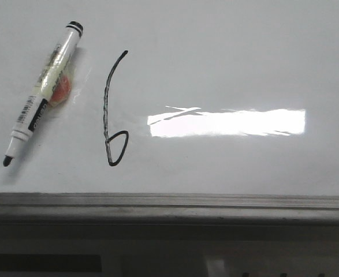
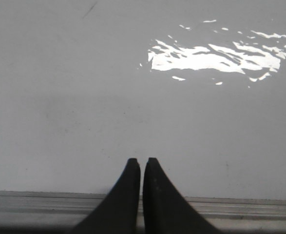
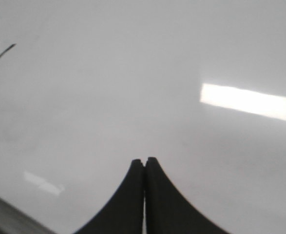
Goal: Write number 6 on whiteboard
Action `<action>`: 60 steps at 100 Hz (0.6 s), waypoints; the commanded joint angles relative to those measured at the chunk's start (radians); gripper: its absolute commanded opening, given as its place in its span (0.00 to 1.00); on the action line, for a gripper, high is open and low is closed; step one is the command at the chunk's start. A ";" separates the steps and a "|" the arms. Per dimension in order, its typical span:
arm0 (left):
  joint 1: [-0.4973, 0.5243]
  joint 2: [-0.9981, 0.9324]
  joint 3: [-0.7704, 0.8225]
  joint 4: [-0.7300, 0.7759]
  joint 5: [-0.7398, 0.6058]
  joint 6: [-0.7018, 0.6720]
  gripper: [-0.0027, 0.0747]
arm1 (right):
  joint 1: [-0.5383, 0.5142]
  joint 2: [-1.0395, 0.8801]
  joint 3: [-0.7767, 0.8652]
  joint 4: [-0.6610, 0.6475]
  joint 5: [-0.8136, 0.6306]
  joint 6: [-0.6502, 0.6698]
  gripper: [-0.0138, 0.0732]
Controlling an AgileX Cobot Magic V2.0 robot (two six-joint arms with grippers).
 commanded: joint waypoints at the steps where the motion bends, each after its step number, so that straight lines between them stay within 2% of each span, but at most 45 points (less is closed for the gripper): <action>1: 0.001 -0.029 0.023 0.001 -0.058 -0.009 0.01 | -0.082 0.014 0.000 -0.084 -0.128 0.090 0.09; 12: 0.001 -0.029 0.023 0.001 -0.058 -0.009 0.01 | -0.190 0.008 0.070 -0.117 -0.229 0.177 0.09; 20: 0.001 -0.029 0.023 0.001 -0.058 -0.009 0.01 | -0.253 -0.041 0.107 -0.128 -0.226 0.201 0.09; 44: 0.001 -0.029 0.023 0.001 -0.058 -0.009 0.01 | -0.392 -0.157 0.105 -0.137 0.015 0.206 0.09; 60: 0.001 -0.029 0.023 0.001 -0.058 -0.009 0.01 | -0.437 -0.308 0.105 -0.157 0.256 0.206 0.09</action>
